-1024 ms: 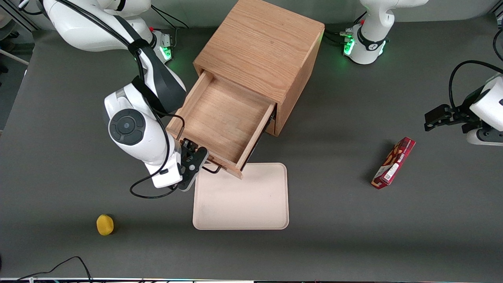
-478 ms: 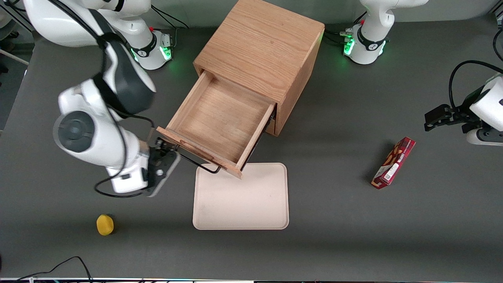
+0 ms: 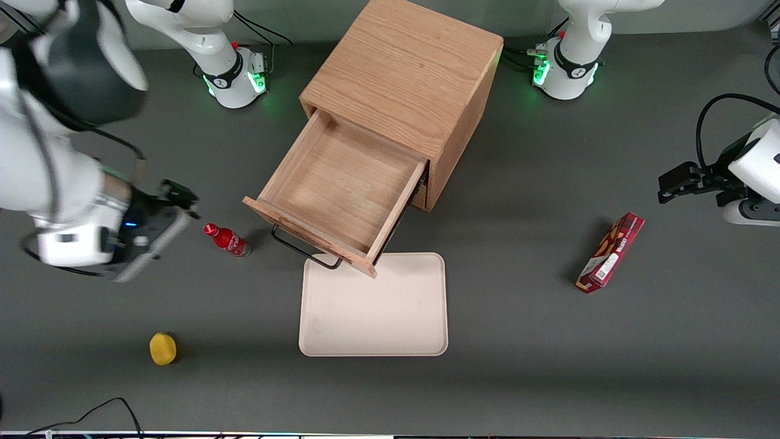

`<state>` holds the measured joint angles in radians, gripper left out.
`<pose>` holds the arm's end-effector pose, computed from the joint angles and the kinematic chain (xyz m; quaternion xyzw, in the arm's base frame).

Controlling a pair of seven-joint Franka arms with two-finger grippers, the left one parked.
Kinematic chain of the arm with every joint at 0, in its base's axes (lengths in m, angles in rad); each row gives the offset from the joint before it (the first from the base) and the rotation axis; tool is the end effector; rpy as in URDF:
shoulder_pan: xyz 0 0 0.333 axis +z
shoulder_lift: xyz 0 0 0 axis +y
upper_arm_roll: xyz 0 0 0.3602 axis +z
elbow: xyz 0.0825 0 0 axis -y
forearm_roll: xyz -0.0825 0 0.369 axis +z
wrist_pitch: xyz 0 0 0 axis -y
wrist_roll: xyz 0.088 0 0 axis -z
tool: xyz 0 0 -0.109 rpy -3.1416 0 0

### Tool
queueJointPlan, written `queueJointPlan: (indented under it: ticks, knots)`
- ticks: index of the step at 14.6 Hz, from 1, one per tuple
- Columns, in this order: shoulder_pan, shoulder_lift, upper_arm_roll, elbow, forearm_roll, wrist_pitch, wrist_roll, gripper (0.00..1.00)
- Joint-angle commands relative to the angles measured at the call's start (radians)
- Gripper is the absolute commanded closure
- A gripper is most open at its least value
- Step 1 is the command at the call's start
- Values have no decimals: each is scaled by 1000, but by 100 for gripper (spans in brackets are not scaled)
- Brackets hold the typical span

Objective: Open upper drawer

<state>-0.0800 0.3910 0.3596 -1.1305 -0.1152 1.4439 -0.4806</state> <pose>0.6432 0.1114 0.6308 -0.9342 -0.3556 0.0264 0.0130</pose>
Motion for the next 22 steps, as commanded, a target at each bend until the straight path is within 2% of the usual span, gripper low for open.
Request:
queueJointPlan:
  ticks: [1,3,6,7,10,12,14,17,19,22]
  knots:
    - [-108,-115,9,-73,48,-26,112,0]
    - [-165,-179,9,-116,57,-30,128,0]
    - [-286,-265,10,-193,120,-89,162,0]
    - [-322,-305,10,-246,123,-68,157,1]
    - [-362,-427,-1,-415,163,41,171,4]
    - [-374,-440,1,-428,164,47,226,1]
    - [-321,-431,-13,-422,161,41,286,0]
    - [-50,-431,-245,-419,161,20,298,0]
    - [82,-429,-364,-410,164,0,298,0]
    - [126,-422,-383,-416,164,-13,330,0]
